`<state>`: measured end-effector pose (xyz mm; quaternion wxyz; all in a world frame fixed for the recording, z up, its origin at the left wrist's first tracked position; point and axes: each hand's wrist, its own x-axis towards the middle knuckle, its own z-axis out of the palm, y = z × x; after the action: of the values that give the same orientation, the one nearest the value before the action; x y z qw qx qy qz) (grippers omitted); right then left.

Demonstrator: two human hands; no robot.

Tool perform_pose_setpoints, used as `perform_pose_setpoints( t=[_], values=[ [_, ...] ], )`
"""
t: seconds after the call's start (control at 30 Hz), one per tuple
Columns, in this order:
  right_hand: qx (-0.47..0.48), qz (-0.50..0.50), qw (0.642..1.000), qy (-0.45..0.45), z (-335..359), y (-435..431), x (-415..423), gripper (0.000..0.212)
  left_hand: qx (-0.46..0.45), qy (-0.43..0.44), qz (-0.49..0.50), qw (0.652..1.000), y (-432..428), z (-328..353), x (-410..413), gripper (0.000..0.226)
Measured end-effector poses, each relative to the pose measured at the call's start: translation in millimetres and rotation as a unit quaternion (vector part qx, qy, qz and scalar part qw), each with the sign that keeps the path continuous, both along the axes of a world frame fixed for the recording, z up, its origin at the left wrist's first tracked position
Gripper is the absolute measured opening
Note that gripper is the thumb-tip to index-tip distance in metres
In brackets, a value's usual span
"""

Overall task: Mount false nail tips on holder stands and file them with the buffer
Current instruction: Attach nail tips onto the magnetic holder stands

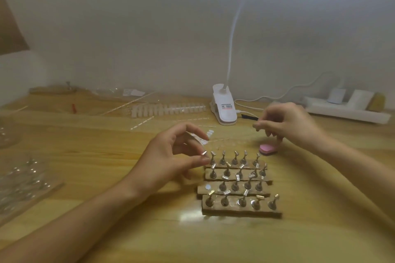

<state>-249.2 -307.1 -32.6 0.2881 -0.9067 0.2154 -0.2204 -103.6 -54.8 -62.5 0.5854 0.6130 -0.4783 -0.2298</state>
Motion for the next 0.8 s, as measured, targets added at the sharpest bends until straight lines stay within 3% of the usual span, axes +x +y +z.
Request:
perform_pose_setpoints(
  t=[0.17,0.33,0.37,0.47,0.57,0.67,0.8],
  values=[
    [0.0,0.005,1.0,-0.01,4,-4,2,0.022,-0.001,-0.035,0.012,0.999,1,2,1,0.032],
    [0.048,-0.039,0.993,-0.102,4,-8,0,0.004,-0.007,-0.02,0.036,0.999,4,3,9,0.033],
    [0.033,-0.045,0.993,-0.108,3,-10,-1,0.009,-0.006,-0.023,0.038,0.999,4,4,11,0.033],
    [-0.058,-0.037,0.995,-0.07,3,-9,4,0.012,0.003,-0.039,0.032,0.999,6,7,14,0.036],
    [-0.09,0.051,0.994,-0.019,6,3,23,0.018,0.028,-0.069,-0.012,0.997,6,5,9,0.038],
    [-0.136,0.154,0.977,0.065,11,23,48,0.02,0.037,-0.091,-0.041,0.994,2,-2,0,0.038],
    [-0.208,0.202,0.95,0.111,6,42,84,0.016,0.029,-0.128,-0.039,0.991,0,-8,-5,0.037]
  ],
)
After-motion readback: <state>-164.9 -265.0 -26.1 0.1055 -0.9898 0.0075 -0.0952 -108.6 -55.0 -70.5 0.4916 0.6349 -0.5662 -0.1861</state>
